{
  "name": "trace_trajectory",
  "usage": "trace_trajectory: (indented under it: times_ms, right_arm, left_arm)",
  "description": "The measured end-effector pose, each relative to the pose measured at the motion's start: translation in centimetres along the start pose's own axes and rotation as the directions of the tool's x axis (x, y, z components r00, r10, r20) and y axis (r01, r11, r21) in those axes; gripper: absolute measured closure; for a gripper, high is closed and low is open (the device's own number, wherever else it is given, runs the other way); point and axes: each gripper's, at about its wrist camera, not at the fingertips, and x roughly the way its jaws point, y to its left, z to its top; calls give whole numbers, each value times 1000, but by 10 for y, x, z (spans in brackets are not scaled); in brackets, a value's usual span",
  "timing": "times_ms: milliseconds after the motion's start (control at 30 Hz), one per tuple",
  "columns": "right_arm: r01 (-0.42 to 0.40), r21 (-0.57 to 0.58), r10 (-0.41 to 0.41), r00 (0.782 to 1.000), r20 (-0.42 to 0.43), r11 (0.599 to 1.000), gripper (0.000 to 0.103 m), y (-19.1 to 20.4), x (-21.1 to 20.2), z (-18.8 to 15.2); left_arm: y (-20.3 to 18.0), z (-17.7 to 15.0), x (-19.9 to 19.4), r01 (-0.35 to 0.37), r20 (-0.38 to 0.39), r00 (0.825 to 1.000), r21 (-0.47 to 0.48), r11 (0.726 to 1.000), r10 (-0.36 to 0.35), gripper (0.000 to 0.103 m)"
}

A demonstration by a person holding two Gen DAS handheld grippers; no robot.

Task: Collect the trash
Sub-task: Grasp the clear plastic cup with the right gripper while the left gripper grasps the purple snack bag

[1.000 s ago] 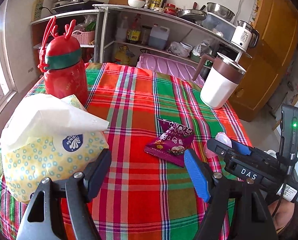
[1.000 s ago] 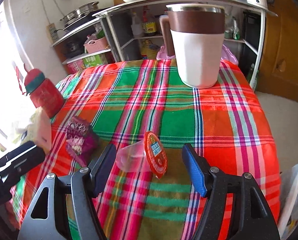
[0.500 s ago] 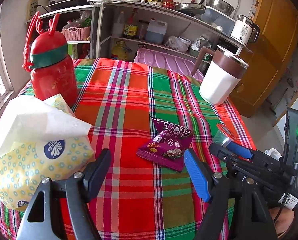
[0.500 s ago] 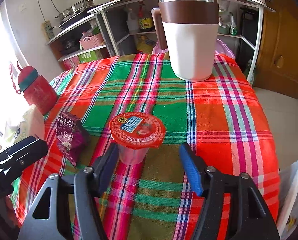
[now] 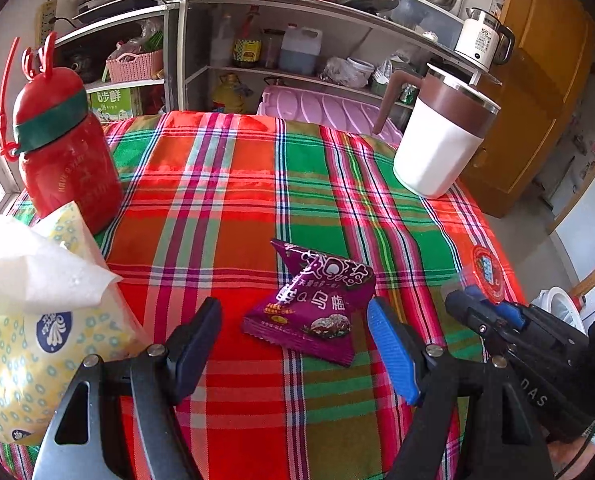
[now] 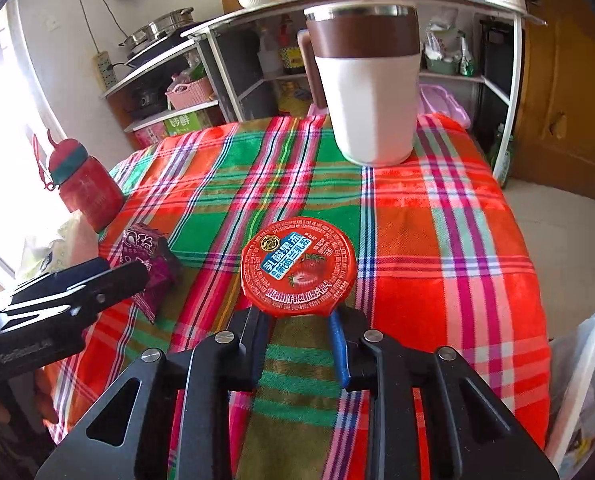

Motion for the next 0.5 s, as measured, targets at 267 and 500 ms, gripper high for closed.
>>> trace_trajectory:
  times_ms: [267, 500]
  right_arm:
    - [8, 16, -8, 1000, 24, 1000, 68, -9, -5, -2]
    - [-4, -43, 5, 1000, 26, 999, 67, -3, -5, 0]
  left_arm:
    - [-5, 3, 14, -33, -4, 999, 29, 999, 33, 26]
    - [-7, 7, 10, -19, 18, 1000, 10, 1000, 18, 29]
